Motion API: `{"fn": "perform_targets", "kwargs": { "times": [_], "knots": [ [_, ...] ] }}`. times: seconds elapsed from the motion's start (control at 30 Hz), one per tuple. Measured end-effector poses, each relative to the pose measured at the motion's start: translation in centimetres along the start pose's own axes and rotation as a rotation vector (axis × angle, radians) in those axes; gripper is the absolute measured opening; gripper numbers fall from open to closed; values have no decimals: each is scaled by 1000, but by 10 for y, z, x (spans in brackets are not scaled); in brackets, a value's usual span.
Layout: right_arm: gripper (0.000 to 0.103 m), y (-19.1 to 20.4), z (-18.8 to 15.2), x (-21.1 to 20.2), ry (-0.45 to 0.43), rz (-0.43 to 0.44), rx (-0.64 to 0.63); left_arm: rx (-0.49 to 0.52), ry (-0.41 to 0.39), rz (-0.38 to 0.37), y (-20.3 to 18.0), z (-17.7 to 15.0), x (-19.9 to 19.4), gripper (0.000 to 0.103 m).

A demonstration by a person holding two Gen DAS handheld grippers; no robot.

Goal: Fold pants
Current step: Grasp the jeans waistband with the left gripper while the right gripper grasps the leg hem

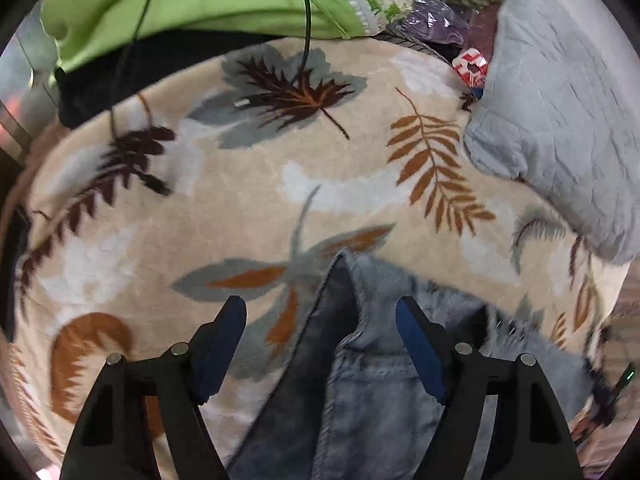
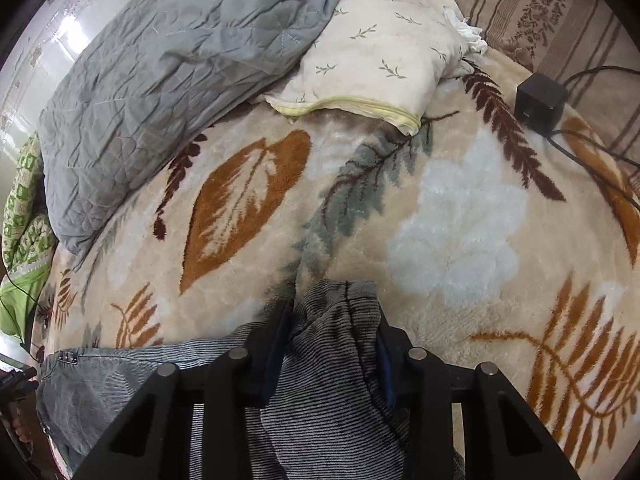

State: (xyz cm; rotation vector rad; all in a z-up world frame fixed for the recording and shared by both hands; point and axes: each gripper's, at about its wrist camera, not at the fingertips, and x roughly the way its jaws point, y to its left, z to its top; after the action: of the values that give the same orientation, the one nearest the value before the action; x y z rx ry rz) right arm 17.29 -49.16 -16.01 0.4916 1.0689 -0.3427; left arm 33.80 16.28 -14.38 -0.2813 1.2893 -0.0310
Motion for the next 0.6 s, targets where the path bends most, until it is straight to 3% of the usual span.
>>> {"fn": "perform_targets", "kwargs": {
  "times": [0.23,0.37,0.43,0.47,0.6],
  "knots": [
    [40,0,0,2,4,4,1,-38,79,-24,-24,14,40,75],
    [40,-2,0,3,12,14,6,-4,71,32,-32,15,50,45],
    [40,-3,0,2,10,22,8,-20,65,-14,-28,15,47,14],
    [40,-4,0,1,6,27,12,-35,67,-51,-26,14,45,12],
    [38,-7,0,-10,-28,48,32,8,-26,-49,-35,8,26,8]
  ]
}}
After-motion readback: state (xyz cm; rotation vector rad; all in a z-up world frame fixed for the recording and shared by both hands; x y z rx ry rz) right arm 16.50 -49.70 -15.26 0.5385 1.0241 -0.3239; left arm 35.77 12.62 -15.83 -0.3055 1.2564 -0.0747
